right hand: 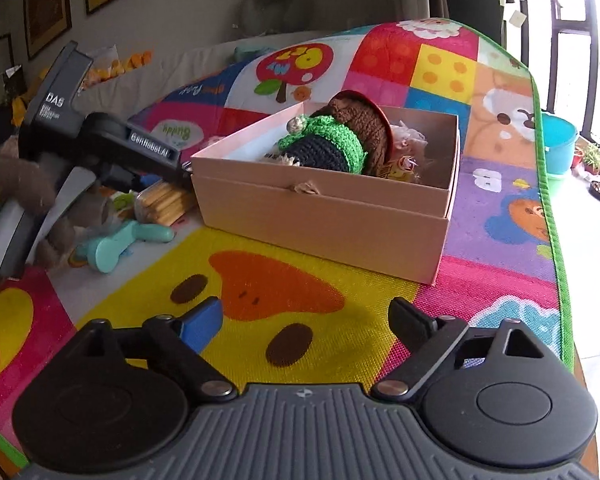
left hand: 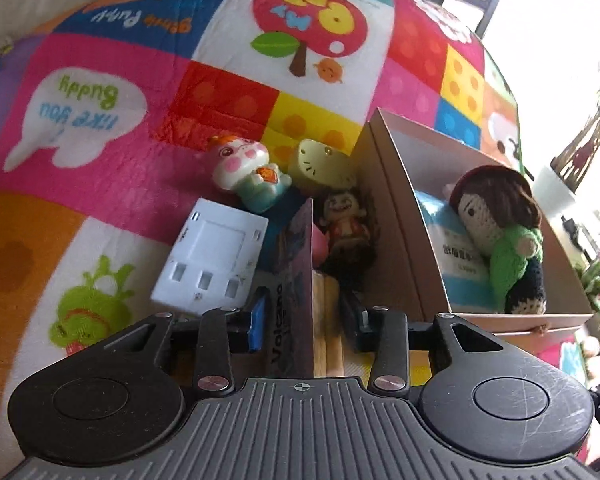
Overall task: Organize objects
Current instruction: 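Grasp biscuit pack with left tool while right tool grasps white charger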
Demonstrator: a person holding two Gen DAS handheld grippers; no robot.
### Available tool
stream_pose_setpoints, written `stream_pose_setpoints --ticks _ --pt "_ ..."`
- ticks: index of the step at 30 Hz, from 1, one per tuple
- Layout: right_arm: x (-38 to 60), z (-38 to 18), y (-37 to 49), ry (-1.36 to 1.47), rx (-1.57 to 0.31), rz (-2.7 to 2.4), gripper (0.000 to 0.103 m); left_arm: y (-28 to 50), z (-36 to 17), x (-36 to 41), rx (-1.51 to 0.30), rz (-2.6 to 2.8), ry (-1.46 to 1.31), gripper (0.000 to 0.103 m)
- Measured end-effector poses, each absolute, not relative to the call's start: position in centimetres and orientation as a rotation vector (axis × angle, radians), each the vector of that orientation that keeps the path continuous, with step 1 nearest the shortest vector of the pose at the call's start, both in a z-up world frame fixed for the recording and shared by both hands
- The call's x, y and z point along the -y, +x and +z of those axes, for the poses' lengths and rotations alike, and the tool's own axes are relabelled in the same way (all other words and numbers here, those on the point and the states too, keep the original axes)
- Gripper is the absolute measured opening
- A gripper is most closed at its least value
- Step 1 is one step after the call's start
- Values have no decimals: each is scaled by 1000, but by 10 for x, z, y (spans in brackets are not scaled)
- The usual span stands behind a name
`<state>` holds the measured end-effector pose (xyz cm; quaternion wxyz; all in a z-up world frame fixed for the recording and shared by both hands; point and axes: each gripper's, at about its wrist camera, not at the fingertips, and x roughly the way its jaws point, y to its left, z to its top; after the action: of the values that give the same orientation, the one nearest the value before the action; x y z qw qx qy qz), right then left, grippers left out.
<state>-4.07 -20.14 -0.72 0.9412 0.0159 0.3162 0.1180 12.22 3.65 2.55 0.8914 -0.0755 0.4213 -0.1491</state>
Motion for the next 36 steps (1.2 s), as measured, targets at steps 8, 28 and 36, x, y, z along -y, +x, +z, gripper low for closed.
stream_pose_setpoints --ticks 8,28,36 --pt "200 -9 -40 27 -646 221 96 134 28 -18 -894 -282 -13 39" --pt "177 9 -28 6 -662 297 97 -34 34 -125 -801 -215 -113 27" --pt "76 78 64 70 -772 538 97 -49 27 -125 -761 -204 -100 27"
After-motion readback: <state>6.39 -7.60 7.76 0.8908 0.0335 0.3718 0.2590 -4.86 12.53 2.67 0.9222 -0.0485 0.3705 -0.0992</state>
